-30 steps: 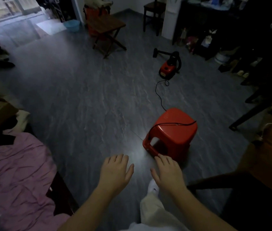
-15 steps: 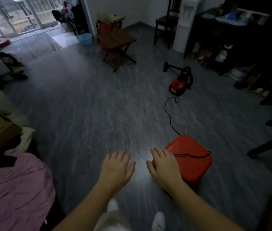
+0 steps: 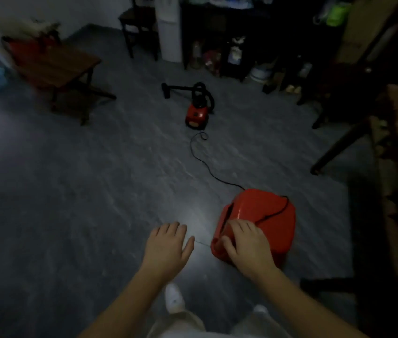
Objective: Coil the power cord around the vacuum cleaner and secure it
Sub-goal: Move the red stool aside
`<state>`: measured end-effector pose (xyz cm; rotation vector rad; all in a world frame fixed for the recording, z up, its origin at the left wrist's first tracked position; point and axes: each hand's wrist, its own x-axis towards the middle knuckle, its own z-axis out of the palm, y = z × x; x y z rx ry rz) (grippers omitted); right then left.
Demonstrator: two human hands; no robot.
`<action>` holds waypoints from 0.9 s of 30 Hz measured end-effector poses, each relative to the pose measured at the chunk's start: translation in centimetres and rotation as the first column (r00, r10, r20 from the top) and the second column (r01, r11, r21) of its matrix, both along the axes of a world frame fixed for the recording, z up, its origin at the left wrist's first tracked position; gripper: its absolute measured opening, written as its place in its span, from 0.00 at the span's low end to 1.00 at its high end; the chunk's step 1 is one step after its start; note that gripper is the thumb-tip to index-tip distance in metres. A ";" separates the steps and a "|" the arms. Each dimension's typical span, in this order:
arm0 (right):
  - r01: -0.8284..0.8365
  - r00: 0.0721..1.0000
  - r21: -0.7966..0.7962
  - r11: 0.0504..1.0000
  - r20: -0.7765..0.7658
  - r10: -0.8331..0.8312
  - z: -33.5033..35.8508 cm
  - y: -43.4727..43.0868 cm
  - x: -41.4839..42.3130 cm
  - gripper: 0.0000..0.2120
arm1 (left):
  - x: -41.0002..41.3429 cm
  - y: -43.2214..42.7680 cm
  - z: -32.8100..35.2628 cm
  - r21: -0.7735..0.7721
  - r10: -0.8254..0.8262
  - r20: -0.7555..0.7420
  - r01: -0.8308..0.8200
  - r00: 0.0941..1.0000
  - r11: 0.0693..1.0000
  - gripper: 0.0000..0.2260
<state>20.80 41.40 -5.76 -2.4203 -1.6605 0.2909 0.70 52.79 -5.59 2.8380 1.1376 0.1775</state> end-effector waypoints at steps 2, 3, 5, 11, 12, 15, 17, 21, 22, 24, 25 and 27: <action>0.079 0.997 -0.027 0.997 -0.008 -0.079 0.0 0.0 0.0 0.21 | 0.8 1.8 -0.5 -0.033 -0.077 -0.028 0.076 0.997 0.997 0.19; 0.105 0.994 -0.045 0.993 -0.009 -0.106 -0.2 0.0 0.2 0.21 | 1.4 2.5 -0.7 -0.051 -0.106 -0.041 0.104 0.994 0.993 0.19; 0.154 0.988 -0.079 0.985 -0.013 -0.156 -0.9 0.0 1.0 0.23 | 2.9 3.4 -1.2 -0.095 -0.152 -0.060 0.146 0.987 0.985 0.20; 0.208 0.971 -0.204 0.957 -0.074 -0.226 -6.2 0.6 4.7 0.22 | 6.5 4.2 -5.0 -0.196 -0.178 -0.041 0.167 0.983 0.966 0.21; 0.205 0.970 -0.215 0.955 -0.087 -0.228 -7.6 0.7 5.4 0.21 | 6.9 4.2 -6.0 -0.211 -0.176 -0.035 0.165 0.984 0.964 0.20; 0.188 0.966 -0.249 0.950 -0.126 -0.224 -12.6 1.2 7.4 0.20 | 8.3 4.1 -10.3 -0.261 -0.180 -0.033 0.165 0.983 0.951 0.20; 0.169 0.965 -0.273 0.947 -0.152 -0.216 -16.5 1.6 8.8 0.20 | 9.5 4.1 -14.1 -0.301 -0.177 -0.041 0.156 0.983 0.941 0.21; 0.118 0.957 -0.290 0.950 -0.220 -0.186 -24.7 2.3 11.8 0.20 | 12.2 3.6 -22.5 -0.405 -0.160 -0.081 0.115 0.984 0.907 0.21; 0.125 0.954 -0.274 0.954 -0.232 -0.192 -26.6 2.3 12.5 0.20 | 12.8 3.5 -24.5 -0.442 -0.155 -0.084 0.102 0.984 0.891 0.22; 0.137 0.955 -0.249 0.959 -0.223 -0.194 -29.8 2.6 13.7 0.21 | 14.2 3.0 -27.8 -0.495 -0.142 -0.086 0.082 0.986 0.865 0.24; 0.140 0.960 -0.246 0.959 -0.205 -0.193 -31.1 2.7 14.1 0.21 | 14.8 2.9 -29.0 -0.502 -0.140 -0.084 0.079 0.987 0.861 0.24; 0.134 0.967 -0.276 0.952 -0.171 -0.186 -33.1 2.8 14.6 0.20 | 15.7 2.6 -30.9 -0.501 -0.128 -0.079 0.071 0.989 0.862 0.22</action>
